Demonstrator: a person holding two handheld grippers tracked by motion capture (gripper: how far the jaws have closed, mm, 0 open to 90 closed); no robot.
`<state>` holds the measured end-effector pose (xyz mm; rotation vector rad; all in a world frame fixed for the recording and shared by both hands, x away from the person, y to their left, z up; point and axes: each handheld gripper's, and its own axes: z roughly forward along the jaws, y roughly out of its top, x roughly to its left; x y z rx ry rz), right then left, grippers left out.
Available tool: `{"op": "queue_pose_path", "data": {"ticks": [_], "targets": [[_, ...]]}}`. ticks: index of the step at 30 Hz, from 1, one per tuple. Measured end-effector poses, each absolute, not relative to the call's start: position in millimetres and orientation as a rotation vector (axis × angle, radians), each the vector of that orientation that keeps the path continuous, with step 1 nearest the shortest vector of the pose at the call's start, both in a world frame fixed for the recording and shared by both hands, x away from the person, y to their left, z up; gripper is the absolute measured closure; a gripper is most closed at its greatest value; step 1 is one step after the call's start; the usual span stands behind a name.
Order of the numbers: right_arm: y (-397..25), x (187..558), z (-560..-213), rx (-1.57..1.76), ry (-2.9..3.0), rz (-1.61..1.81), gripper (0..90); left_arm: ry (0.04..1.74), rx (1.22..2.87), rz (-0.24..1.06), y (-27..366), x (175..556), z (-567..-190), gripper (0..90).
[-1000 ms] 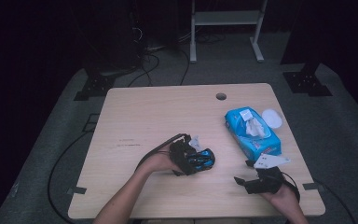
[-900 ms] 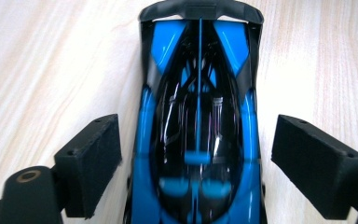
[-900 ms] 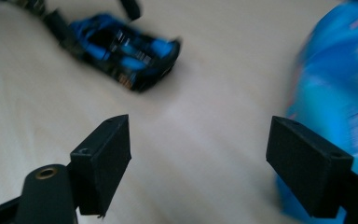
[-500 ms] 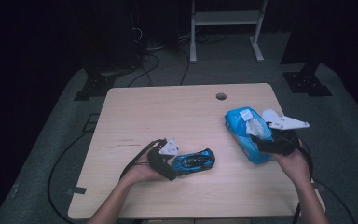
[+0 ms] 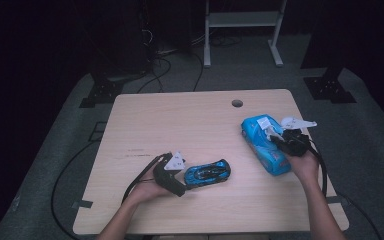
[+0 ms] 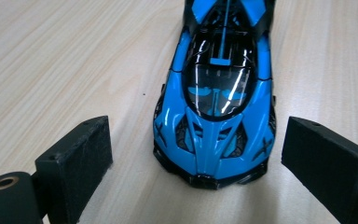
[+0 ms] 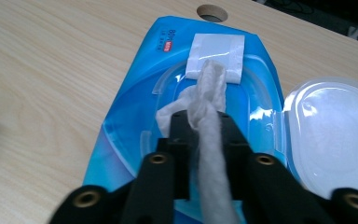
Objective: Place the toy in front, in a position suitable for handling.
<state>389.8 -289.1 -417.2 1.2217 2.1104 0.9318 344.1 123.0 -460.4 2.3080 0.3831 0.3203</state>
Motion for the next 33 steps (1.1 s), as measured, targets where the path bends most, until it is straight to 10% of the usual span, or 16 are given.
{"op": "queue_pose_path", "data": {"ticks": [20,33], "targets": [[-265.5,322.0,-328.8,0.901,2.114,1.227,84.0,0.396,2.298,0.305,129.9,347.1,-463.8,8.2],[-205.2,281.9,-348.7,0.682,2.430,1.417,84.0,0.390,2.311,0.307,131.0,346.5,-465.9,8.3]]}}
